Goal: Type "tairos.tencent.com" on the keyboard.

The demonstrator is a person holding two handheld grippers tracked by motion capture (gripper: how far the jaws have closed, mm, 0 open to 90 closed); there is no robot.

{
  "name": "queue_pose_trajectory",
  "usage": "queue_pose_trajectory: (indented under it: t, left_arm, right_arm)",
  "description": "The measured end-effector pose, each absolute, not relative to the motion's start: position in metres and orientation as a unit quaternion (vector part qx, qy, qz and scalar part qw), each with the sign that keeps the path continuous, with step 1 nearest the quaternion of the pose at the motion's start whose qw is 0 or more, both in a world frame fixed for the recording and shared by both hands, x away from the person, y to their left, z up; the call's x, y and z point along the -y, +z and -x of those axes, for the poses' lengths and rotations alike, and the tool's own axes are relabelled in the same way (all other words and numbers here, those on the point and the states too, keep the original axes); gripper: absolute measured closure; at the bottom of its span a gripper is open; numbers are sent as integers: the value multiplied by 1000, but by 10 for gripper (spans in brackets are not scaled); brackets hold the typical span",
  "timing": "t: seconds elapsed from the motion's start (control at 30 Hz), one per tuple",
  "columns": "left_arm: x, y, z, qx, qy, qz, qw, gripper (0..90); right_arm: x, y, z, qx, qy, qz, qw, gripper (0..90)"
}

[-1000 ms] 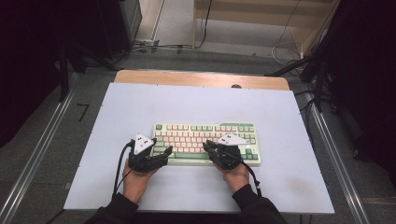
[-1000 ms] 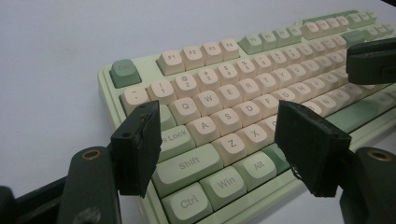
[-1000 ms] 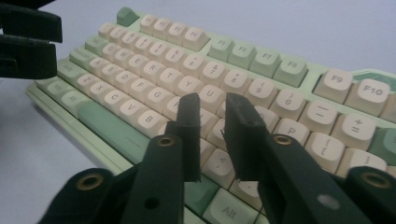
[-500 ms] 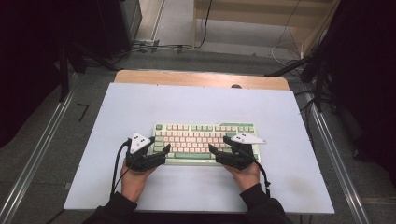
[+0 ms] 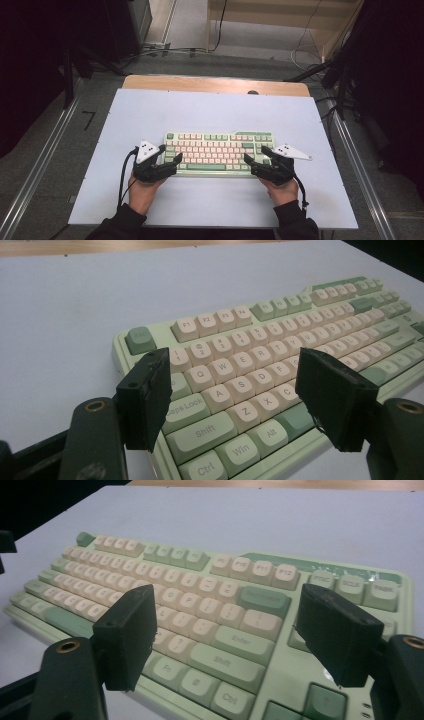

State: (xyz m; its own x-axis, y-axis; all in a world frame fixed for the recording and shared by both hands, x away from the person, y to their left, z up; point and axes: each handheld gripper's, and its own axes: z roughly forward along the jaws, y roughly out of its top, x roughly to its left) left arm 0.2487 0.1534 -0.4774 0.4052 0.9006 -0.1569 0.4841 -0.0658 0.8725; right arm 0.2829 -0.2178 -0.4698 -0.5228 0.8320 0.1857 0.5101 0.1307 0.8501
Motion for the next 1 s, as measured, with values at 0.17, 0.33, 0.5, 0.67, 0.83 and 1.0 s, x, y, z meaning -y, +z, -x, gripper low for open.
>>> queue_pose_trajectory:
  t: [0.17,0.33,0.5,0.67,0.83,1.0]
  left_arm:
    - [-156,-477,-246,-499,223,-694,469,307]
    - [-160,-477,-243,-500,227,-692,468,285]
    - [-166,-476,-238,-501,240,-689,467,267]
    - [-176,-477,-232,-510,244,-681,466,259]
    - [-188,-477,-226,-520,249,-673,464,257]
    - [-197,-479,-221,-527,258,-669,457,255]
  right_arm:
    - [228,-470,-280,-728,470,-465,182,222]
    - [236,-469,-277,-725,466,-470,190,219]
    - [245,-468,-276,-723,462,-475,197,218]
    - [255,-467,-274,-720,457,-479,209,216]
    - [270,-467,-271,-714,450,-488,223,213]
    - [286,-468,-267,-715,435,-492,239,213]
